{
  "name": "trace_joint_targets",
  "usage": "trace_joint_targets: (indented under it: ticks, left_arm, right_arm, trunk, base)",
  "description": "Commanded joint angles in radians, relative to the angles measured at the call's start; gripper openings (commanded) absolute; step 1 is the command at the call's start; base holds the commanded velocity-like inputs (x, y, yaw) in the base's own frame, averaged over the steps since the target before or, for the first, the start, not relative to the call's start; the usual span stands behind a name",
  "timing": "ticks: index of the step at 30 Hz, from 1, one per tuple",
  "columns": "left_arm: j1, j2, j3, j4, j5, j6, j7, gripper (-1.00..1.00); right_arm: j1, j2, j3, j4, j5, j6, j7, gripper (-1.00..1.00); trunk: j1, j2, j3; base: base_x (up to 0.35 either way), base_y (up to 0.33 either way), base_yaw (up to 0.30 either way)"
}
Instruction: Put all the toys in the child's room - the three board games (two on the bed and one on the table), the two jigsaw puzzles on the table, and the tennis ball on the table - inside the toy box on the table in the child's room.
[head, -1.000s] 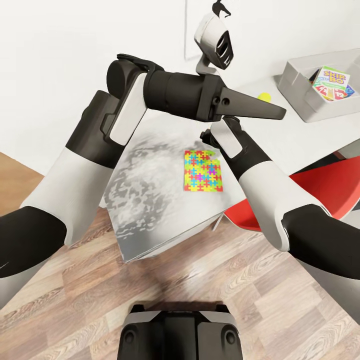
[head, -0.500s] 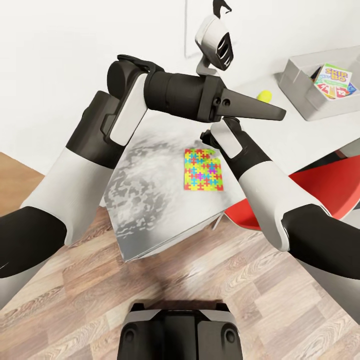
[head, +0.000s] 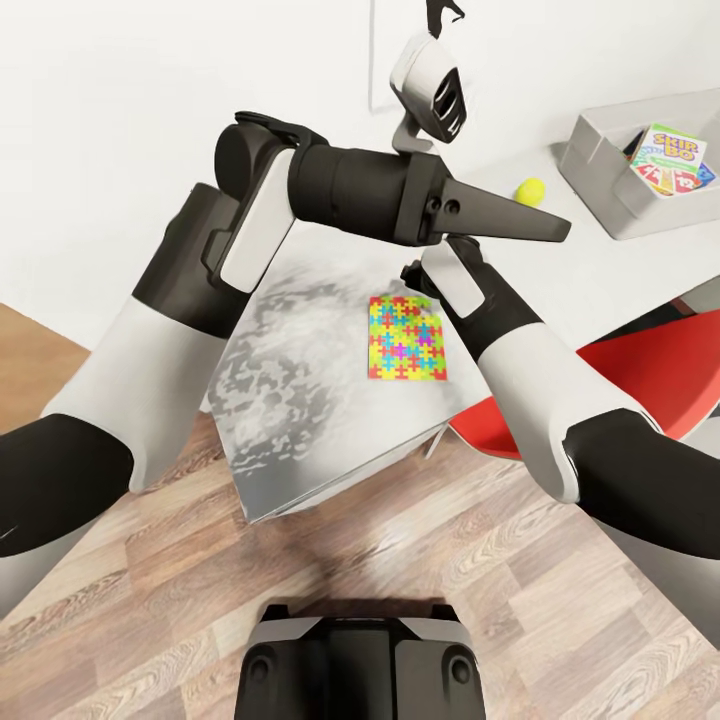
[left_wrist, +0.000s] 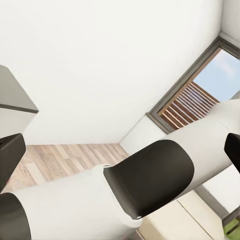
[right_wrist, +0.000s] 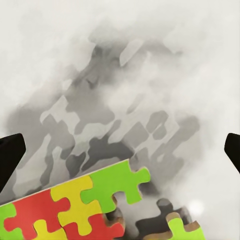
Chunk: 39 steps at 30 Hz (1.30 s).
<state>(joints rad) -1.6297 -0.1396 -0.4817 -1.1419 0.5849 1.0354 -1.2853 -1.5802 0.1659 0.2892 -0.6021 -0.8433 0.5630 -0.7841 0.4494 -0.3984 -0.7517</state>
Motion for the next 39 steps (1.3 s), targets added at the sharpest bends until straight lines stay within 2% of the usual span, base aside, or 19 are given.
trace_joint_targets:
  ticks: [1,7,16,39]
  left_arm:
    - [0.002,0.000,-0.001,0.001,0.003,0.008,-0.002,1.00]
    - [0.007,0.000,-0.001,0.001,0.003,0.006,-0.002,1.00]
    - [0.008,0.000,-0.001,0.001,0.003,0.006,-0.002,1.00]
    - [0.010,0.000,0.000,0.001,0.003,0.008,-0.002,1.00]
  right_arm:
    - [-0.001,-0.001,0.004,-0.001,-0.007,0.003,-0.007,1.00]
    - [0.001,-0.001,0.003,0.013,-0.008,0.003,-0.006,1.00]
    - [-0.001,0.001,0.000,0.098,-0.008,0.003,-0.006,1.00]
    - [-0.003,0.001,-0.001,0.105,-0.008,0.003,-0.006,1.00]
  trunk:
    - [0.001,-0.002,-0.001]
    - [0.001,-0.002,-0.001]
    - [0.001,-0.002,-0.001]
    - [0.001,-0.002,-0.001]
  base:
    - [0.000,0.000,0.000]
    - [0.000,0.000,0.000]
    - [0.000,0.000,0.000]
    - [-0.015,0.000,0.000]
